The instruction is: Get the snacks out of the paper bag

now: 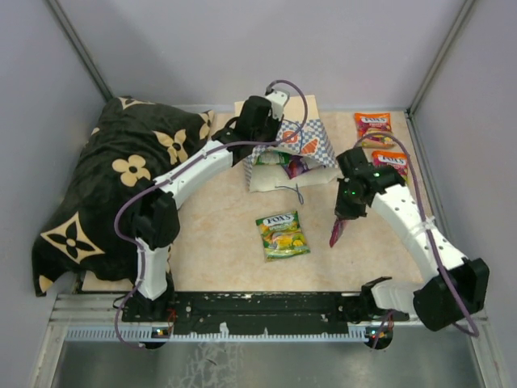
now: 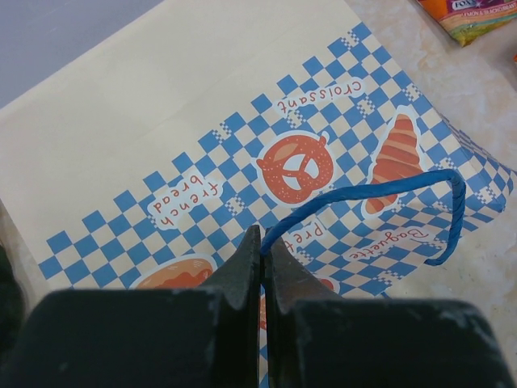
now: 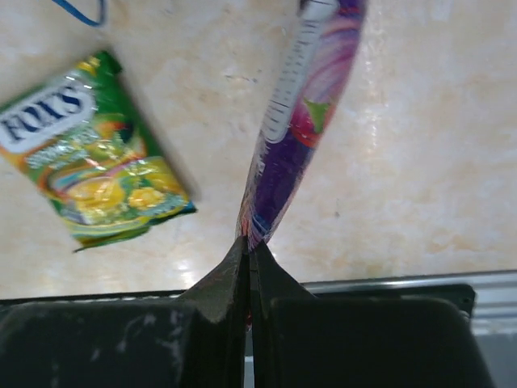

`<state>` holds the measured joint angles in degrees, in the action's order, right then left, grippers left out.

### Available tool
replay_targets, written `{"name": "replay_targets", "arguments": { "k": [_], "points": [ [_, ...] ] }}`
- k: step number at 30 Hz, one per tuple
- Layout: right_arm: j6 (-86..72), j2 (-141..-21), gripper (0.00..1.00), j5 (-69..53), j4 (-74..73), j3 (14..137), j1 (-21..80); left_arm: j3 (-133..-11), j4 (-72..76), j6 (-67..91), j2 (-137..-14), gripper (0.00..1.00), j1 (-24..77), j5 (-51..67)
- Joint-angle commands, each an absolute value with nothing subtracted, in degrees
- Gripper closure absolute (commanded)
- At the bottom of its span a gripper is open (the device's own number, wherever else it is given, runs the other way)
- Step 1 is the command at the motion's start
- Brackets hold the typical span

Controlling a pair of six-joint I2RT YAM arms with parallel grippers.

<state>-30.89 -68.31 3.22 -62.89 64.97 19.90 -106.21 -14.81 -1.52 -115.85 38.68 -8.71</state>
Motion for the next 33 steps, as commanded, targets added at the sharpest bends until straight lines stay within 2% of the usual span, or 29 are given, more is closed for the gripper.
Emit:
{"name": "replay_targets", "arguments": {
  "k": [1,4,8,9,10,11,12,13,15,18,22,24,29,33],
  "points": [
    [-29.8,-73.8,0.99,17.6,-68.9,66.7,27.3,-103.7,-11.7,-1.4,-112.5,1.00,37.9,-7.3],
    [-30.8,-77.4,0.95,18.6,-68.2,66.0,31.7,-104.0,-11.7,-0.7,-112.1,1.00,37.8,-6.4],
    [-29.7,-78.0,0.80,7.9,-60.4,63.7,33.9,-105.3,-12.2,0.7,-111.8,1.00,37.8,-2.7],
    [-29.2,-76.9,0.71,5.0,-58.4,63.3,34.0,-105.0,-11.8,1.0,-111.5,1.00,37.8,-1.7],
    [-29.0,-75.3,0.54,2.5,-56.6,62.9,33.9,-104.4,-11.4,1.4,-111.0,1.00,37.8,-1.0],
    [-29.2,-73.5,0.45,0.8,-55.0,62.5,33.9,-103.3,-10.4,1.8,-110.5,1.00,37.8,-0.8],
    [-29.6,-71.2,0.30,-0.2,-53.1,62.0,33.9,-101.3,-9.4,2.4,-109.7,1.00,37.8,-1.0],
    [-29.8,-68.9,0.23,-0.9,-51.2,61.7,33.8,-99.9,-8.2,3.0,-109.0,1.00,37.8,-1.1],
    [-30.7,-64.5,0.16,-1.4,-47.9,61.1,33.7,-98.4,-7.0,3.8,-108.0,1.00,37.8,-1.7],
    [-33.2,-60.4,0.16,0.3,-43.3,58.5,32.0,-97.8,-7.7,3.8,-107.1,1.00,37.9,-2.7],
    [-34.4,-59.1,0.28,-4.6,-38.5,50.9,22.1,-93.7,-5.9,4.6,-104.8,1.00,37.9,-3.2],
    [-33.5,-60.4,0.31,-4.4,-36.3,47.8,20.2,-92.0,-5.1,5.1,-104.0,1.00,37.9,-3.1],
    [-32.1,-66.0,0.32,-0.9,-29.8,44.1,20.0,-91.6,-5.7,4.8,-103.7,1.00,38.1,-3.1],
    [-34.0,-66.2,0.31,-8.0,-15.7,41.6,20.0,-92.5,-5.8,4.2,-103.2,1.00,38.4,-3.2]
  ]
}}
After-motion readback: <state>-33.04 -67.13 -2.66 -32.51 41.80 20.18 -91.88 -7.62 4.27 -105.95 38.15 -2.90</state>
